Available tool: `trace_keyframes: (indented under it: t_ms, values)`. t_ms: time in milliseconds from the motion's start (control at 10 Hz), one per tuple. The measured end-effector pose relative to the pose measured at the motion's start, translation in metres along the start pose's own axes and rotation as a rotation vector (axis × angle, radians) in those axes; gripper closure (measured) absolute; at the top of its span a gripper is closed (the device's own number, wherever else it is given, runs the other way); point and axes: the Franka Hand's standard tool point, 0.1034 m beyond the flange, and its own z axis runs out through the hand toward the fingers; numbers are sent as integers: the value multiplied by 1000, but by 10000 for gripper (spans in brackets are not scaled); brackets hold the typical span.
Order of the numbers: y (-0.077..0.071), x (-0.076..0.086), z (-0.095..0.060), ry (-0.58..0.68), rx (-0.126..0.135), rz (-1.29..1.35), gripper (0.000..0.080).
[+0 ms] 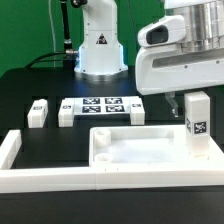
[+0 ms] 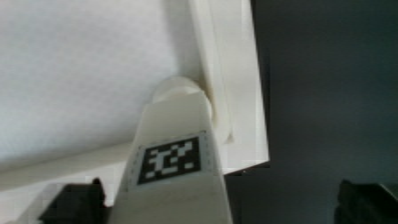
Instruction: Assemble desk
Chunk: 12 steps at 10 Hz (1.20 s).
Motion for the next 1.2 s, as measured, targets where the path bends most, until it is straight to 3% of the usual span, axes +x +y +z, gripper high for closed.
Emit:
trace_keyframes:
  t_ms: [200,300,400,500,600,800,900,1000,1200]
  values:
    - [0,0,0,0,0,-40,151]
    - [0,0,0,0,0,-33,272]
    - [-1,0,0,0,2,-9,272]
    - [-1,0,0,-1,3,90,454]
    - [4,0,1,-2,-5,134,491]
    - [2,-2,1,0,-14,370,494]
    - [-3,-8,3,1,-25,609,497]
    - [-6,-9,4,2,-21,740,497]
    - [-5,-6,5,-11,54,1070,499]
